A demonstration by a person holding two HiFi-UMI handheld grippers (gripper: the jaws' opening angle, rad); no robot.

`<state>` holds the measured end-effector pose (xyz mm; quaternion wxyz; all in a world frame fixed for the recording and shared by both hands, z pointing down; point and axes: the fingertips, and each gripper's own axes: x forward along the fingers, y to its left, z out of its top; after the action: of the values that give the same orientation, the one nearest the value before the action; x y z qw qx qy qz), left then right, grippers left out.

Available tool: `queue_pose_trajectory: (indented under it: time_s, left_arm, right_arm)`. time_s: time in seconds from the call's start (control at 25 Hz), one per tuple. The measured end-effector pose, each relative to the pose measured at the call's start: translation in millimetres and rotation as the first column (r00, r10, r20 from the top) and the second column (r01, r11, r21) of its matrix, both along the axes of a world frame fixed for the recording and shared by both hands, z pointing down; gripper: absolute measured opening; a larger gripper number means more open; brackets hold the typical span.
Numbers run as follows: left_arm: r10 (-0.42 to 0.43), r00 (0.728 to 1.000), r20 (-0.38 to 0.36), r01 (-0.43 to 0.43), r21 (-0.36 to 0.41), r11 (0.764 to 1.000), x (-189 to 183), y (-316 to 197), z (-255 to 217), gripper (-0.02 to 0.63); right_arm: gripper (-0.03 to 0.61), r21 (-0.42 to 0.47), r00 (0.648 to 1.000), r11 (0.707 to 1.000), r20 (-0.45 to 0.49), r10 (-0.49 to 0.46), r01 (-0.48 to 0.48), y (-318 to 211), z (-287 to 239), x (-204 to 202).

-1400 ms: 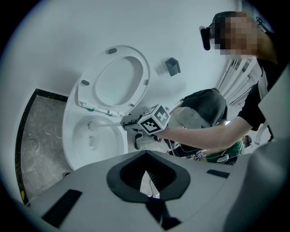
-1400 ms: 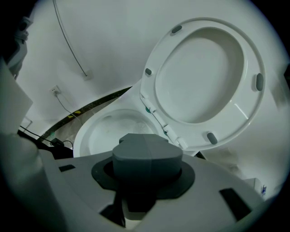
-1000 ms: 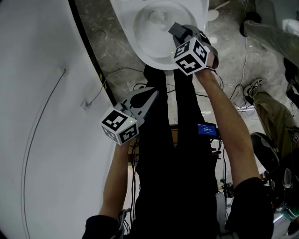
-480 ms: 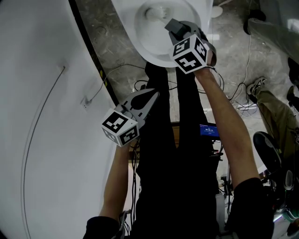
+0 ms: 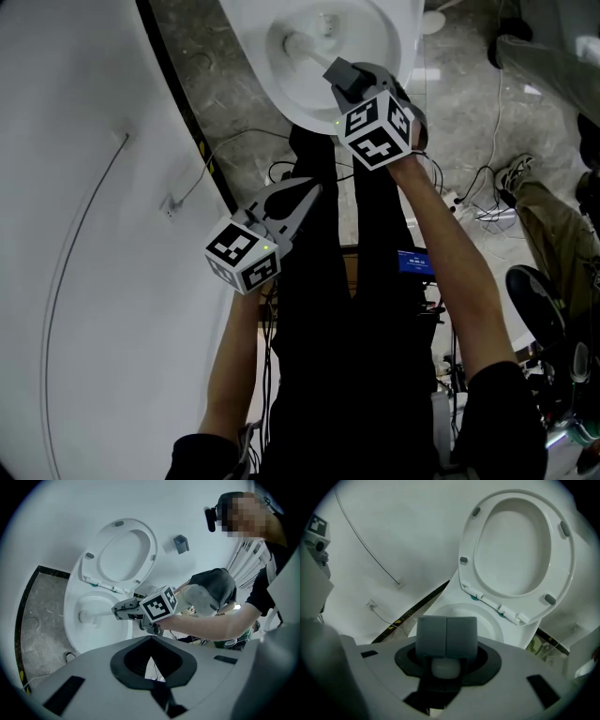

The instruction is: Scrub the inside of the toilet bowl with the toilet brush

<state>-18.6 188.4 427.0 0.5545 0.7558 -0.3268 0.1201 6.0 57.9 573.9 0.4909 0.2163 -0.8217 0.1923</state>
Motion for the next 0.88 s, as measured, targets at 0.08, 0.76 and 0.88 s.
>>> queue_pose_trajectory:
  time_s: [0.08,0.76,0.88]
  left_arm:
    - [0.001,1.000,0.001,-0.001,0.000,1.000,0.5,0.5,1.0,0.009]
    - [0.012,1.000,-0.009,-0.012,0.002,1.000,15.9,-3.0,5.6,0.009]
    - [0.015,1.000,-0.009,-0.015,0.002,1.000,17.2,-4.2,5.5,0.009]
  right_arm:
    - [0.160,-0.011,1.000,1.000,0.010,-0.012,0.012,6.7,-0.5,1.1]
    - [0.161,-0.085,0.977,0.973,0.019,-0.213,0.214,62.0,0.1,29.4]
    - [0.160,-0.083,0.965,0.961,0.003,-0.263,0.263,71.1,-1.2,36.4]
